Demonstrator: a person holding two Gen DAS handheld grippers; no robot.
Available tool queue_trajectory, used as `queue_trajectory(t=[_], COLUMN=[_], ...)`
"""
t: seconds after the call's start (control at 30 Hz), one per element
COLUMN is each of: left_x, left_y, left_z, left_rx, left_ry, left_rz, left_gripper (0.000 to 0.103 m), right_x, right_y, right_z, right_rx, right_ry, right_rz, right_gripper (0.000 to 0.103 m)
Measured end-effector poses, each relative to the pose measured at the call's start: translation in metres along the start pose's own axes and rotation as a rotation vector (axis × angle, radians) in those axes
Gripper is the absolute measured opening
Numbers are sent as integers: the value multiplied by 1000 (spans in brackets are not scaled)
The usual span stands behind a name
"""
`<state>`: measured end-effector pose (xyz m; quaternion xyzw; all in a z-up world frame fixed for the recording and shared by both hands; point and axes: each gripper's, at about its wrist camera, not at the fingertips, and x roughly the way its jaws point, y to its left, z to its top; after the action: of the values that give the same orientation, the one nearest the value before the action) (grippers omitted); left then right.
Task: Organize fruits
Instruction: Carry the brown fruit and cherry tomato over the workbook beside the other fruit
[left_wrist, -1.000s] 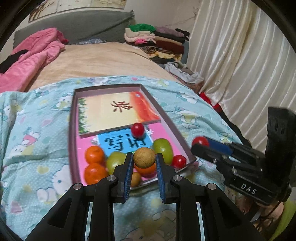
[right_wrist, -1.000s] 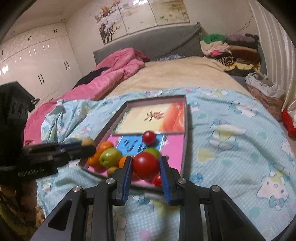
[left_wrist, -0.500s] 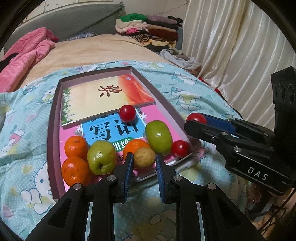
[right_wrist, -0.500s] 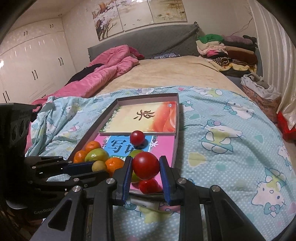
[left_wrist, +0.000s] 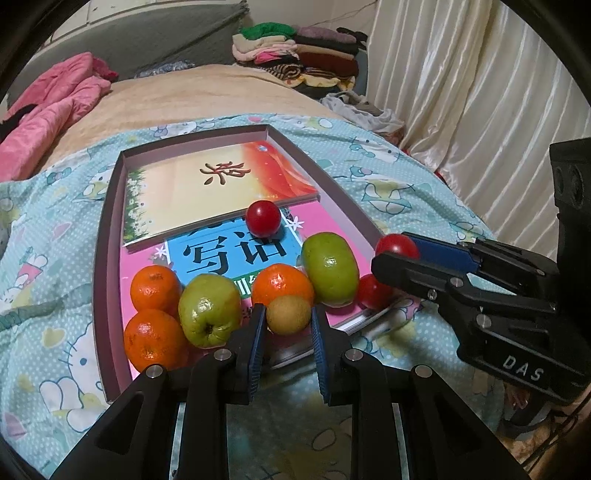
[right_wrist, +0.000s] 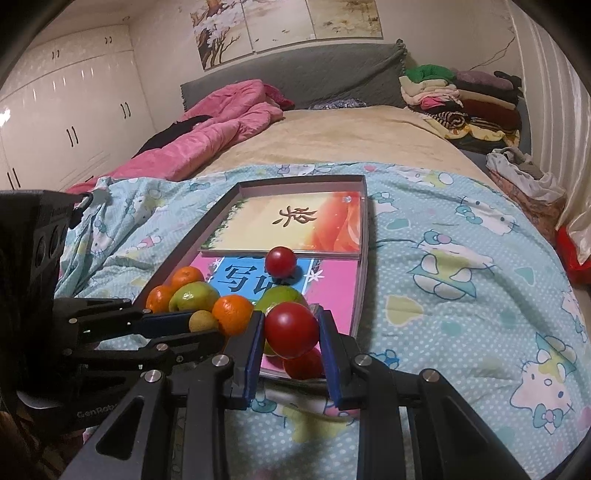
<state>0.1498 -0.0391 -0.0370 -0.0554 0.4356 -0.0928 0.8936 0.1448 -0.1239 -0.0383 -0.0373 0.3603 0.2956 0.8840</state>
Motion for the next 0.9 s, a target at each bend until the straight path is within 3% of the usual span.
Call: queue_trajectory(t=[0.9], left_x=[1], left_y=[9], left_z=[1], left_rx=[-17], left_ry=[3], left_rz=[26], left_gripper=[25], right_x=[5], right_y=[29], right_z=[-6], right_rx=[-125], right_ry=[16], right_rz=[66], right_gripper=[29])
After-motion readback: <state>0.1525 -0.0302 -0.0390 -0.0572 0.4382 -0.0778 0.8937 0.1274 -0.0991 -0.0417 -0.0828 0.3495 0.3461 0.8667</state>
